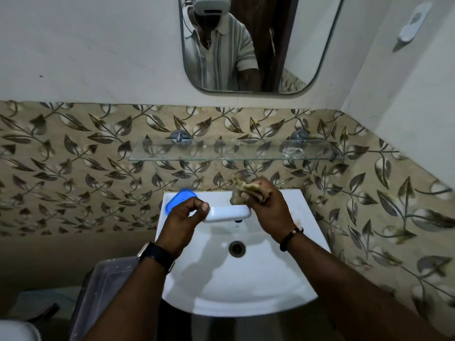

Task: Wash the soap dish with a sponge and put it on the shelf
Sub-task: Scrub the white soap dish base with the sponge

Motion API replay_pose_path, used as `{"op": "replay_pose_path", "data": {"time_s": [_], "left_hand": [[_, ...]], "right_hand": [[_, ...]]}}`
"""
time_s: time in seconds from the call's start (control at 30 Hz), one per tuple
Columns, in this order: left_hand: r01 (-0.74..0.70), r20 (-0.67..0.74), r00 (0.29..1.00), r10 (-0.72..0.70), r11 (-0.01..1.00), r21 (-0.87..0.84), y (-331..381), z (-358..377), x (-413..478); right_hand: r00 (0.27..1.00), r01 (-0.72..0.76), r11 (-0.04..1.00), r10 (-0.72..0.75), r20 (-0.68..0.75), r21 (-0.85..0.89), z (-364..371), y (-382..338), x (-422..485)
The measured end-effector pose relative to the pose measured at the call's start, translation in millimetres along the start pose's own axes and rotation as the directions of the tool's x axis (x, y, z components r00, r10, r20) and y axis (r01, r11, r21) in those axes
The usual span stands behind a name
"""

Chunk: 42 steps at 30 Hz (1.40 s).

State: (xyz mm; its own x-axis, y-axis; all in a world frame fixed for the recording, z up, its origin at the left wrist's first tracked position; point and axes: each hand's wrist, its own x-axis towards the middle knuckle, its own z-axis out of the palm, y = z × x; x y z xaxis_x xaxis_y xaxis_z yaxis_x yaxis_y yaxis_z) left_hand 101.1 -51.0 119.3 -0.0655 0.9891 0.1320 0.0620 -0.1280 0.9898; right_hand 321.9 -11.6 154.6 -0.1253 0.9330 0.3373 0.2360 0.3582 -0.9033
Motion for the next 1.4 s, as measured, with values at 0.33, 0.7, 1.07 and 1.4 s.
{"op": "replay_pose_path", "data": {"time_s": [0.33,0.7,1.07,1.4], "left_hand": [[-0.005,0.002,1.0,0.005,0.986,-0.164,13.7,24.9,-2.0],[0.049,-0.038,0.996,-0.082,0.839,-0.542,21.3,37.2,2.2],[-0.084,-0.156,0.988,-0.014,0.792,-0.604,3.4,69.1,-14.2],[-0.16,0.065,0.984,0.164,0.985,-0.067,29.8,6.8,19.6]], "right_hand": [[0.788,0.611,0.624,-0.422,0.449,-0.487,24.5,6.1,-24.7],[0.969,0.018,0.955,0.057,-0.242,0.296,27.0,-3.3,-10.5],[0.864,-0.195,0.437,0.5,-0.057,0.878,50.6,-21.4,-17.6],[0.952,0.18,0.97,-0.13,0.278,-0.162,1.0,-22.9,-4.7]]}}
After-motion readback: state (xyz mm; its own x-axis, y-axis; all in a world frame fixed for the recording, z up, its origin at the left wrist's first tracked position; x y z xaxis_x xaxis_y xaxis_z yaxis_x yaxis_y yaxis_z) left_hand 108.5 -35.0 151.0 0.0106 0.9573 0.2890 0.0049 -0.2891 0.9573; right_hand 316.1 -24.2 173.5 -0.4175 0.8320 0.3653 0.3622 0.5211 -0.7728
